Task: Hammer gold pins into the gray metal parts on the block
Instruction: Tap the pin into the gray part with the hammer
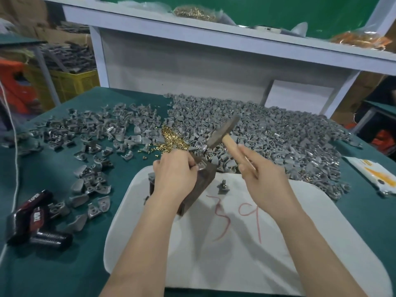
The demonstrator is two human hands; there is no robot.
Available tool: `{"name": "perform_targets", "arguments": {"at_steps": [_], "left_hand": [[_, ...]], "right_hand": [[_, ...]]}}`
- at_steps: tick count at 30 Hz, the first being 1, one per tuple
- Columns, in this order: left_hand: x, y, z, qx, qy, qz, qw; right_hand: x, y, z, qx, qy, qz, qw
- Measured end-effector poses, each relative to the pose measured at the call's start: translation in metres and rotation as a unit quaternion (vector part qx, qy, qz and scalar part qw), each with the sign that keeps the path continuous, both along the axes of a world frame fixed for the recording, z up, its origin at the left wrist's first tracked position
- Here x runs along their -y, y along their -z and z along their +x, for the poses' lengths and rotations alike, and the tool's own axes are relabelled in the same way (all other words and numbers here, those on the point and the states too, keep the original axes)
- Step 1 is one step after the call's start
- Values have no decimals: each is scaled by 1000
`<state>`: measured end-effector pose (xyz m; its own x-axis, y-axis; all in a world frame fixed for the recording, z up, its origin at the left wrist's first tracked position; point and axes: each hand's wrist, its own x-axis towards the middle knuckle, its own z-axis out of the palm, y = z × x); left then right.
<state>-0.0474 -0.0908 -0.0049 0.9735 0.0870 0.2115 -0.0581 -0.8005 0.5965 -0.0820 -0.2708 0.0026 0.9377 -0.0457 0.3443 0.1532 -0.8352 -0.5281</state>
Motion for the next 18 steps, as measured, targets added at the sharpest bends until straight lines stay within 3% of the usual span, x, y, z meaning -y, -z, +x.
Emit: {"name": "perform_targets", "arguments": {"at_steps": [2, 5, 7, 9, 10, 12, 15, 18], "left_hand": [[0, 0, 0, -6, 2, -4, 1000], [-1, 0, 1, -11, 4, -5, 1000], [-2, 0, 0, -12, 3, -10, 1000], [-1, 0, 0, -10, 5, -28, 1000], [0, -1, -1, -7, 10, -45, 999], [1, -3, -1, -2, 31, -98, 995], [2, -4, -1, 12, 63, -168, 984], [1, -6, -1, 71, 15, -224, 972]], "right_hand": [[2, 11, 17, -64, -2, 74, 995], [5, 25, 32, -140, 11, 110, 984], [5, 27, 35, -135, 28, 36, 990], [2, 25, 35, -68, 58, -67, 994], [-2, 20, 34, -19, 55, -71, 996], [-15, 8, 34, 38, 2, -20, 999], [-40, -4, 42, -54, -117, 70, 989], [-50, -18, 67, -12, -54, 166, 985]]}}
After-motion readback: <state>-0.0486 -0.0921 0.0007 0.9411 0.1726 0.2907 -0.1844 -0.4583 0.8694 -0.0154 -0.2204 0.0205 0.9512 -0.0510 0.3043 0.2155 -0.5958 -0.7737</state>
